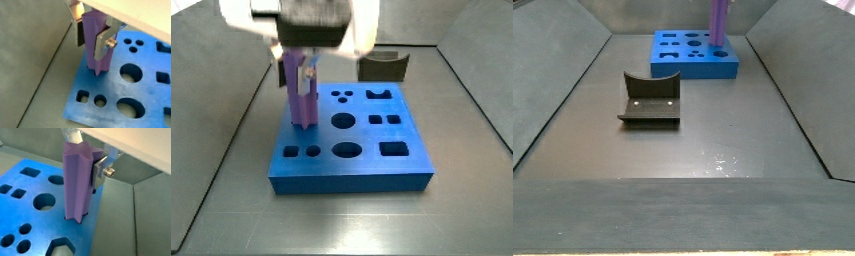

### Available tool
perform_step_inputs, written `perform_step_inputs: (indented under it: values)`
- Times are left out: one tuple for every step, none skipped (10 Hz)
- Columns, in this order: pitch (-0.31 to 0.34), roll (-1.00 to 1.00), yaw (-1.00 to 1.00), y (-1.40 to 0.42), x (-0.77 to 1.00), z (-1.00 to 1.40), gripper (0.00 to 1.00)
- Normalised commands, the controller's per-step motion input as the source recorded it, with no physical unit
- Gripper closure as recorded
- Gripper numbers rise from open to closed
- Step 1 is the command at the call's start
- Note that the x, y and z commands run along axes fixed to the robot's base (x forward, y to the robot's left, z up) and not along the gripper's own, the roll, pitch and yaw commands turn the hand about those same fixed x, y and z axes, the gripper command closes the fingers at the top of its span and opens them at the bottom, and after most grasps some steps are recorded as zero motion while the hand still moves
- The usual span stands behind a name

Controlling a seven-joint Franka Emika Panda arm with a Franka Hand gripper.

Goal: Pick up the star object. Move up. Place the star object on the fixture. Regrasp the star object. Move to above the board. Insert the star object.
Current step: Insert the star object.

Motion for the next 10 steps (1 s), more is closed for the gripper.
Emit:
perform_step_inputs:
  values:
    - [0.0, 0.0, 0.0, 0.01, 0.26, -1.0, 1.0]
    - [0.0, 0.0, 0.0, 0.06, 0.35, -1.0, 1.0]
    - [0.0, 0.0, 0.0, 0.1, 0.35, -1.0, 1.0]
    - [0.0, 0.0, 0.0, 0.1, 0.36, -1.0, 1.0]
    - [0.0, 0.0, 0.0, 0.11, 0.36, -1.0, 1.0]
    - [0.0, 0.0, 0.0, 0.1, 0.35, -1.0, 1.0]
    - [0.026, -0.15, -0.03, 0.12, 0.06, 0.0, 1.0]
    - [0.0, 0.0, 0.0, 0.0, 0.0, -0.05, 1.0]
    - [0.006, 0.44, 0.05, 0.0, 0.09, -0.83, 1.0]
    - [0.0, 0.43, 0.19, 0.0, 0.1, -0.86, 1.0]
